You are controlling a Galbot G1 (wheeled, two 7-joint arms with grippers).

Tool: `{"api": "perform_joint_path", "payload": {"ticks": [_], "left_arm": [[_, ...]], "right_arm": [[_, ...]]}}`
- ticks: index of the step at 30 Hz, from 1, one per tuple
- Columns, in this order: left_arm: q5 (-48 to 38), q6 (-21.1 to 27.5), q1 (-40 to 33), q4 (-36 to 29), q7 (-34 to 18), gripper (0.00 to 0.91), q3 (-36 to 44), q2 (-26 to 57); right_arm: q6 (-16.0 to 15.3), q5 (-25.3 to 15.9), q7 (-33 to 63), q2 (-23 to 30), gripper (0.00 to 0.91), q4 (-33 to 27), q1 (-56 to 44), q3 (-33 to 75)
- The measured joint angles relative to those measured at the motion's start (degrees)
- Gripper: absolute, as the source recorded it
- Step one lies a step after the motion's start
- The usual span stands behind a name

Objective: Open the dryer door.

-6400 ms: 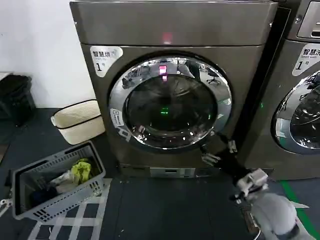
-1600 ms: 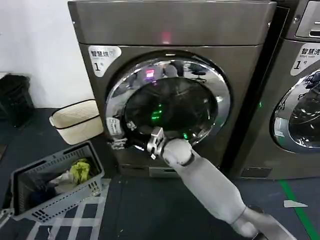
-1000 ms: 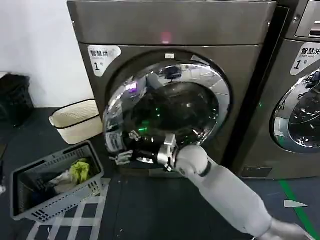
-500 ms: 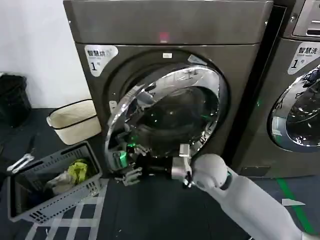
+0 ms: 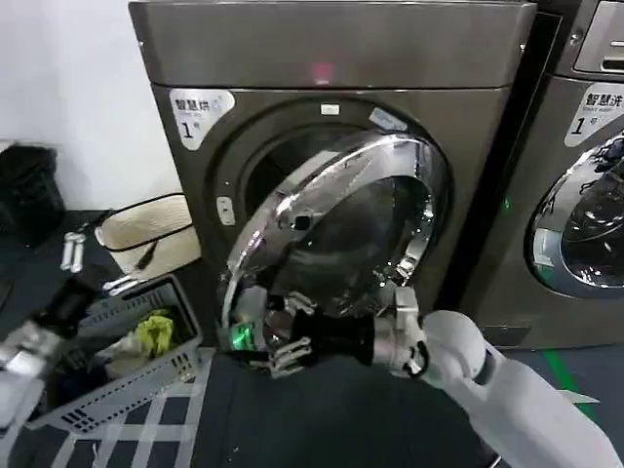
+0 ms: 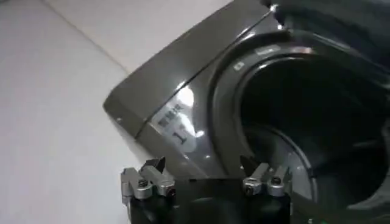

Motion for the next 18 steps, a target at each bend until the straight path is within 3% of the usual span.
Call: {"api": "perform_joint_path", "payload": {"ticks": [8, 12, 18], "left_arm": [[-1.69, -3.58, -6.11, 3.09, 3.70, 0.907, 7.97, 2.07], [-1.53, -4.74, -9.03, 4.25, 5.29, 0.907, 12.72, 0.71], [-1.23, -6.55, -14.94, 6.60, 6.79, 0.907, 20.29, -1.69]], "right_arm": [[2.09, -1.28, 2.77, -4.65, 0.907, 4.73, -13.55, 14.67], [2.35, -3.62, 5.22, -6.04, 0.907, 6.47, -21.33, 23.70], [3.50, -10.49, 6.37, -5.86, 0.907, 9.29, -35.20, 38.89]]}}
